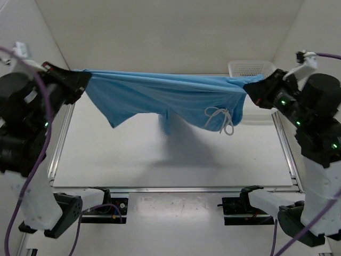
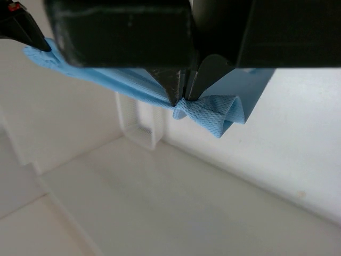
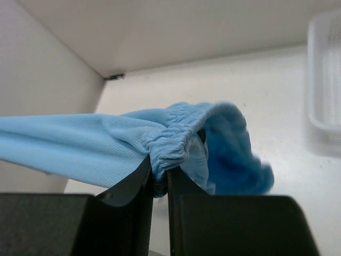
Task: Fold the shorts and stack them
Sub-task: Flatten the shorts out
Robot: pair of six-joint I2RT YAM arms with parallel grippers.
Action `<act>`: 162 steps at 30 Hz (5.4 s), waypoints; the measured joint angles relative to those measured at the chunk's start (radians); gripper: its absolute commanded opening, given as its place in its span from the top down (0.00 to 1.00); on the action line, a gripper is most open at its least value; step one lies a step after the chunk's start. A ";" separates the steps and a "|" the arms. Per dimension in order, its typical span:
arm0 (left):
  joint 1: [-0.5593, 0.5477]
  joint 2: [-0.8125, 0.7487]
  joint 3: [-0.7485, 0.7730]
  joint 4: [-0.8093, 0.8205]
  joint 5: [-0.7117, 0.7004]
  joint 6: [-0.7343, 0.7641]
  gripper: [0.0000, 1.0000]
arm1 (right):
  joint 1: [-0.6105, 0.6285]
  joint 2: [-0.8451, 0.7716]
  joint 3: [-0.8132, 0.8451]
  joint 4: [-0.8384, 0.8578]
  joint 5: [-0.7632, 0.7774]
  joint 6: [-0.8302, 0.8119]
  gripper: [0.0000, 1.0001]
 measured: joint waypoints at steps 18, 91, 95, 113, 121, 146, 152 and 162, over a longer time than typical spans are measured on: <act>0.003 -0.073 0.098 0.008 0.007 0.017 0.90 | 0.002 -0.097 0.064 0.000 -0.088 -0.016 1.00; 0.085 0.583 -0.792 0.252 -0.065 0.177 0.00 | -0.137 0.686 -0.683 0.430 -0.112 0.153 0.37; 0.034 0.346 -1.011 0.246 -0.015 0.164 0.05 | -0.116 0.694 -0.681 0.436 -0.108 0.151 0.37; -0.117 0.313 -1.437 0.407 0.138 -0.036 0.51 | -0.075 0.752 -0.647 0.446 -0.039 0.127 0.72; -0.089 0.328 -1.408 0.429 0.109 -0.040 0.90 | -0.051 0.753 -0.634 0.422 0.004 0.111 1.00; -0.199 0.291 -1.336 0.396 0.147 -0.042 0.17 | -0.013 0.631 -0.626 0.336 0.153 0.075 1.00; -0.206 0.436 -1.311 0.412 0.156 -0.058 0.41 | -0.013 0.631 -0.626 0.336 0.153 0.075 1.00; -0.139 0.396 -1.288 0.402 0.161 -0.014 0.90 | -0.013 0.642 -0.610 0.312 0.163 0.074 1.00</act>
